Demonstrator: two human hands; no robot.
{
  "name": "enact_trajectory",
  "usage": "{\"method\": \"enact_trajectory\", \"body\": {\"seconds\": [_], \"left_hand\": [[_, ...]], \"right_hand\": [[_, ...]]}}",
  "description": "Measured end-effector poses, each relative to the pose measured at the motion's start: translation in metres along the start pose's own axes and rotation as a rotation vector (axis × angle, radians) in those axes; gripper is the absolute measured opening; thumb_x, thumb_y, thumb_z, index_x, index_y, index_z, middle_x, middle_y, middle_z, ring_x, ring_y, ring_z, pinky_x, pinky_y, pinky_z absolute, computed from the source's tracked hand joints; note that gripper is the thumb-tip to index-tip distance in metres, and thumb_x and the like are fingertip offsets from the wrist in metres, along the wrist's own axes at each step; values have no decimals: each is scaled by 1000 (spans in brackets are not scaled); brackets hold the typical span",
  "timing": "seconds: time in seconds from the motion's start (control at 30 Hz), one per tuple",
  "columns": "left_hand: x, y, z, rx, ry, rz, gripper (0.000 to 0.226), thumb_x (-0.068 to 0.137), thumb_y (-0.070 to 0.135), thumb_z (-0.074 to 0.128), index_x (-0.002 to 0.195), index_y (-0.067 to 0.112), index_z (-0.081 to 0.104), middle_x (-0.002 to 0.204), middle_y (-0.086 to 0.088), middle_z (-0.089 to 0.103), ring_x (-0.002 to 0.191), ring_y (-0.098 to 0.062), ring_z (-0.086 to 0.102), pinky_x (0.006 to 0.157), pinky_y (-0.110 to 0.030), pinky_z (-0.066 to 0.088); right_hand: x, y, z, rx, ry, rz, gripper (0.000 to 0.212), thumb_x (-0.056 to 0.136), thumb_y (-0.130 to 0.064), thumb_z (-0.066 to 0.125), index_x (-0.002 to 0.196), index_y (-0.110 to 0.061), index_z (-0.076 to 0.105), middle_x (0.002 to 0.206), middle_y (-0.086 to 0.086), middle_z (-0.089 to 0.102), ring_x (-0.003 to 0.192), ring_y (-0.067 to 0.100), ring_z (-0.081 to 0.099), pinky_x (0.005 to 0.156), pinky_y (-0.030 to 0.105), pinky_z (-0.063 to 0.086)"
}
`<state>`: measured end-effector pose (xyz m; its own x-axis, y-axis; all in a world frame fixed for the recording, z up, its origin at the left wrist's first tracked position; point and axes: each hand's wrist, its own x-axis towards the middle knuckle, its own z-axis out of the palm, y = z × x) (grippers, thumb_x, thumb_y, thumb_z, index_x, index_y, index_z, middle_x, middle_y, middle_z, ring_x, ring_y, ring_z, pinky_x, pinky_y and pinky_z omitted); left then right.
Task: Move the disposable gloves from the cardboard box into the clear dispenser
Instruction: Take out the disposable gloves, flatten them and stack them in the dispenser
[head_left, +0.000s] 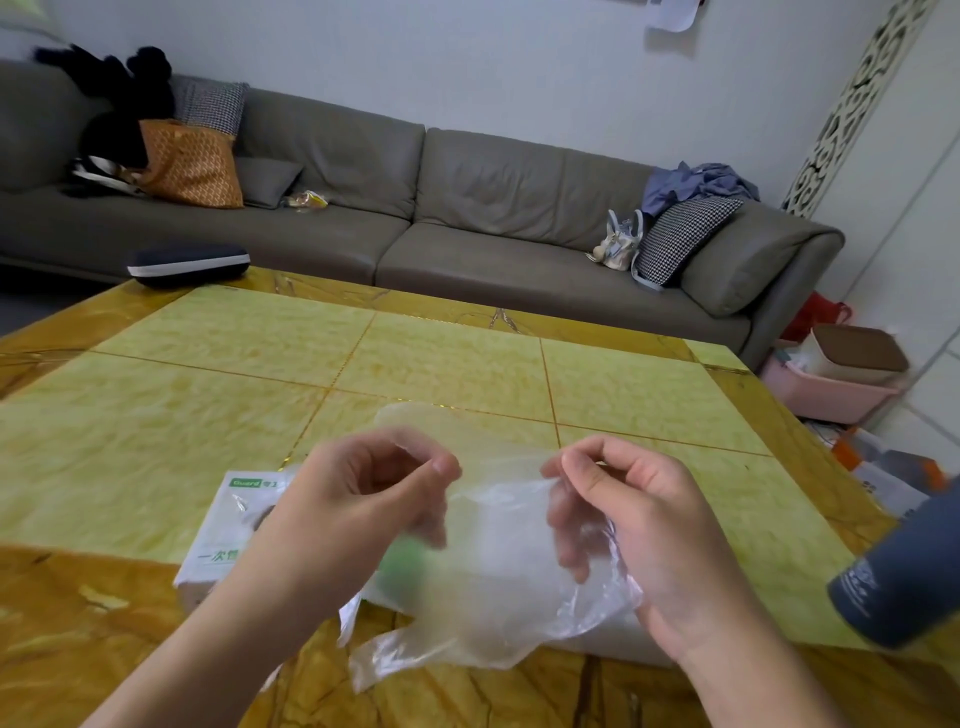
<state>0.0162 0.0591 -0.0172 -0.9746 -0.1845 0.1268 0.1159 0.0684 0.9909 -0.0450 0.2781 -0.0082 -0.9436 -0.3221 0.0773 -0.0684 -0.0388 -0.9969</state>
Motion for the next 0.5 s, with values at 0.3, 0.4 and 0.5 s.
{"method": "enact_trajectory", "body": {"seconds": [0.3,0.4,0.5], "left_hand": [[4,-5,-2,3,75,-2,12,93,23,73,83,17,76,67,-7,63,59,-19,48,54,-31,38],[3,-4,-2,35,82,5,11,92,26,73,84,20,77,67,-2,65,59,-13,50,57,-28,42],[2,-3,-2,52,67,-7,10,93,28,73,84,22,77,67,0,64,57,-11,49,55,-27,40]], "right_hand": [[1,-2,-1,-76,-62,13,13,96,-10,71,93,4,70,73,24,67,52,32,59,45,35,46],[1,3,-2,-69,9,-4,20,102,-8,63,87,1,73,71,24,67,51,32,59,45,36,47],[2,2,-2,-35,5,0,25,101,-21,64,91,-1,74,73,24,68,53,33,59,46,38,47]]}}
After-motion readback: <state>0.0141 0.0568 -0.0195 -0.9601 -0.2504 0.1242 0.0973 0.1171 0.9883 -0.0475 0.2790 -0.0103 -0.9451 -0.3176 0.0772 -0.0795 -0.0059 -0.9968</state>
